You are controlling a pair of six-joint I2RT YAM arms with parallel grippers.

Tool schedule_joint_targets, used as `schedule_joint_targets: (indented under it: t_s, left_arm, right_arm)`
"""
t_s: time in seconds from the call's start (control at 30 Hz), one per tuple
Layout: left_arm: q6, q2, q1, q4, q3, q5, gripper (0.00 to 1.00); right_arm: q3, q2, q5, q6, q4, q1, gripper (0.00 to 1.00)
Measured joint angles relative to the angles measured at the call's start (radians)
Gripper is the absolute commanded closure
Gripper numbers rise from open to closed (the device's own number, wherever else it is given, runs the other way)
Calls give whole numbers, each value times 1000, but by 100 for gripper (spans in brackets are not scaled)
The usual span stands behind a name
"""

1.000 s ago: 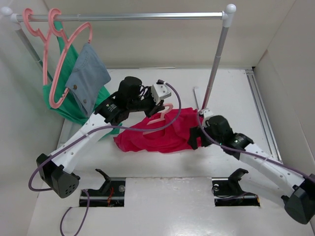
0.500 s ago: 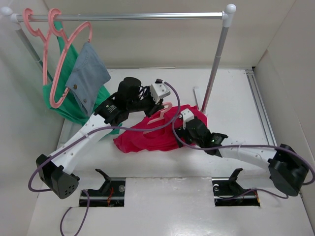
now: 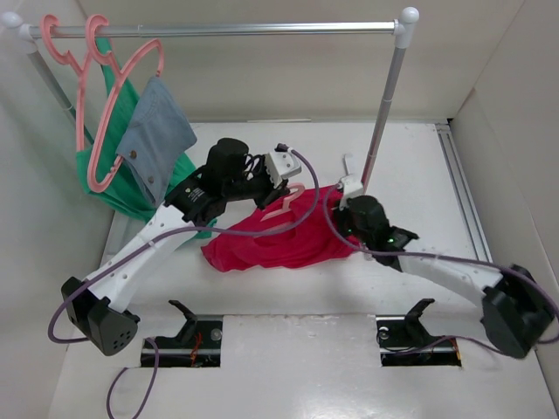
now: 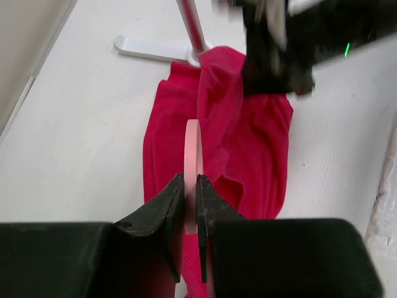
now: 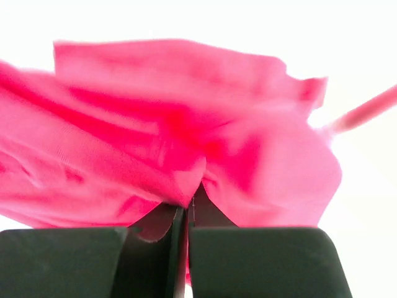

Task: Place the t-shirt on the hanger
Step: Place tshirt on hanger

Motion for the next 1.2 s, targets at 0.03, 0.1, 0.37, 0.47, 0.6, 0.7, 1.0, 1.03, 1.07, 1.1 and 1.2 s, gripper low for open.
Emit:
schedule_joint_targets:
  t_s: [0.03,0.1,0.37,0.47,0.6,0.7,1.0,1.03,1.07,1.1,1.2]
  left_arm:
    - [24,-5,2,-11,-3,8,100]
    - [70,-13,3,-41,-8,28,100]
    - [204,-14,3,-133,-10,145,100]
    - [219,-14,3,-158,-8,177,100]
    - [241,-13,3,-201,26,212,100]
    - [288,-13,3,-256,78,269,100]
    - [333,-12,3,-344,128,397,100]
    - [328,-11,3,-344,129,399,100]
    - [323,-10,3,-344,129,397,100]
    - [316,-9,3,-342,129,394,100]
    - [286,-6,8,-322,129,383,100]
  right_arm:
    - [-4,-56,-7,1,-10,-21,100]
    - [-4,-170,-38,0,-23,-89,100]
    - [67,-234,-254,-83,-157,-365,100]
    - [80,-183,-335,-126,-221,-416,100]
    - [91,-144,-409,-164,-283,-449,100]
    - [106,-130,-462,-178,-312,-473,100]
    - [267,-25,-590,-272,-426,-490,30]
    - [276,-27,-595,-285,-444,-491,28]
    - [280,-38,-598,-298,-463,-494,28]
    - [281,-59,-602,-311,-479,-496,26]
    - [282,-157,-641,-335,-506,-497,26]
